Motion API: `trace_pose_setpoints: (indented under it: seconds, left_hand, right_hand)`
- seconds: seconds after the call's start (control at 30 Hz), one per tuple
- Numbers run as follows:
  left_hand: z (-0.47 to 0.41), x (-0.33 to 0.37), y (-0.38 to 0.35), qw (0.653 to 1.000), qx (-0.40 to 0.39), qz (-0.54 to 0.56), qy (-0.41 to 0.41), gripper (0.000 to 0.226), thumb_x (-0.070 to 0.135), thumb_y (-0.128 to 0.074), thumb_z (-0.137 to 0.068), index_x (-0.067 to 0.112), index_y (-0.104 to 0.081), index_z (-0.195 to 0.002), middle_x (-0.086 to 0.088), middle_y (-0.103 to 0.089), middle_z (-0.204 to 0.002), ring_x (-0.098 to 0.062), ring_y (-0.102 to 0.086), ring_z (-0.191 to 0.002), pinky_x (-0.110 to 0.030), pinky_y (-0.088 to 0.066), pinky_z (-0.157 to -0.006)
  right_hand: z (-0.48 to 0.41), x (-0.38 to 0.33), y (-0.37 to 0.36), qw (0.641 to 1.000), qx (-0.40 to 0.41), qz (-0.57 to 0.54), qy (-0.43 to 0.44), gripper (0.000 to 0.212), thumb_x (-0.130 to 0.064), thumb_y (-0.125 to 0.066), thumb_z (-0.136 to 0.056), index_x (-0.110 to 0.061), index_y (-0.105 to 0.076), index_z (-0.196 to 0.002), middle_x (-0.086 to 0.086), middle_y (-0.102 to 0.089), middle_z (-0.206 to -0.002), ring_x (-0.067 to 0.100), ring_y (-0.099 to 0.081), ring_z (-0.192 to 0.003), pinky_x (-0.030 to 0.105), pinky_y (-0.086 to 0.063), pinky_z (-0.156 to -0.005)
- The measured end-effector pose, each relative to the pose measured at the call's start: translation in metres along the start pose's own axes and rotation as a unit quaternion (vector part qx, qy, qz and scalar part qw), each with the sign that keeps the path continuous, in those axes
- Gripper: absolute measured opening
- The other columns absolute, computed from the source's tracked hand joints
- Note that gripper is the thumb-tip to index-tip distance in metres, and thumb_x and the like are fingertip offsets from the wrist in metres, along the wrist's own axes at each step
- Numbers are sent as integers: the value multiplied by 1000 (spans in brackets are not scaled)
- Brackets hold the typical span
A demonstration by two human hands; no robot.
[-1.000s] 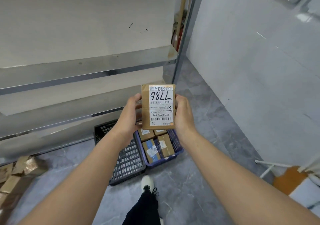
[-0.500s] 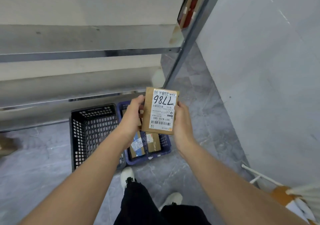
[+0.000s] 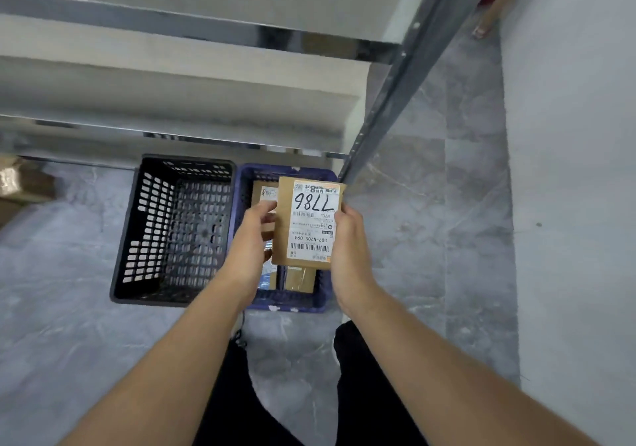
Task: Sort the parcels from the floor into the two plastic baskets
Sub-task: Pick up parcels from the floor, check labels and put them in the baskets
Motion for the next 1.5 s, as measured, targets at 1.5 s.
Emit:
trace_pose_setpoints:
  seconds: [1.5]
  left_hand:
    - [-423,-252,-45,997,3,-18,79,61,65,-40,-87,29,-67,-127,1,-73,-122,-19,-60,-123,-46,-35,-116]
  right_hand:
    - [-385,250,-67,992,-4,91,-93,50,-49,-32,-110,-32,-61,-147,-5,-73,-126,11,-65,-110,32,-41,-86]
Point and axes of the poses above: each hand's wrist, its own z-axis away from the middle knuckle, its own y-axis out of the back of the hand, x = y × z, the point moved 9 cm from there along -z, towards the middle knuckle
